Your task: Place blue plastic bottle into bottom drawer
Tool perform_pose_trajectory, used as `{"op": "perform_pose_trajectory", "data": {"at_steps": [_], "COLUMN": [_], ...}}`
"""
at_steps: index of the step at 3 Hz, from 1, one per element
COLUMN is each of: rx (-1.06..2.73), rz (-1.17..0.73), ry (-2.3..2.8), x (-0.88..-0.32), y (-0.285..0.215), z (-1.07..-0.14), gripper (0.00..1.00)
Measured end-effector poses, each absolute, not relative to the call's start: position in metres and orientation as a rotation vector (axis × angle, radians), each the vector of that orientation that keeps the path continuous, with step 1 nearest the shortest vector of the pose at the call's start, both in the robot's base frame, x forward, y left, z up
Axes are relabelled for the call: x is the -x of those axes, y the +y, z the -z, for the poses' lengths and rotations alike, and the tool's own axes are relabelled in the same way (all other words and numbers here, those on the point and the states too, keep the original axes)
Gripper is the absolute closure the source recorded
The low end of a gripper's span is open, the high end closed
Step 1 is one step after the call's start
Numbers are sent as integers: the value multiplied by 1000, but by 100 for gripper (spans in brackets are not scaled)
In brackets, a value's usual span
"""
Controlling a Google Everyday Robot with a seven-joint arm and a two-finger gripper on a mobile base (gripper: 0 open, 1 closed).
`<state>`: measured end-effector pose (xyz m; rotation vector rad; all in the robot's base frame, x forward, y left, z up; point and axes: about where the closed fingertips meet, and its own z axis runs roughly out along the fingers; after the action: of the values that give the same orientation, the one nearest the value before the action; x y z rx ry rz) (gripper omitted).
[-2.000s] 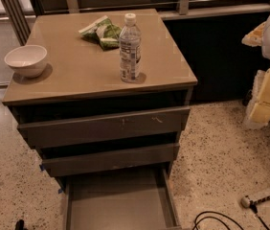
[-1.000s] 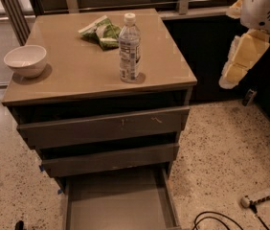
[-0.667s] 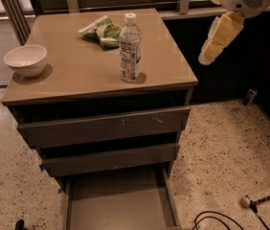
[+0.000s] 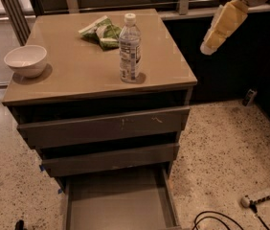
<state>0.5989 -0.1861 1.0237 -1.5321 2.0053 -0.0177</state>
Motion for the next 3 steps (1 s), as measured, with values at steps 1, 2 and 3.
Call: {"op": "perform_pose_trajectory", "data": {"at_steps": [1,2,3], "rx": [1491,1433,1429], "rz": [-13,-102,-241], "ry": [2035,1986,1905], "x": [-607,-635,-665], "y": [-186,-166,-125], "z": [-1005,-990,-979], "gripper": [0,0,0]}}
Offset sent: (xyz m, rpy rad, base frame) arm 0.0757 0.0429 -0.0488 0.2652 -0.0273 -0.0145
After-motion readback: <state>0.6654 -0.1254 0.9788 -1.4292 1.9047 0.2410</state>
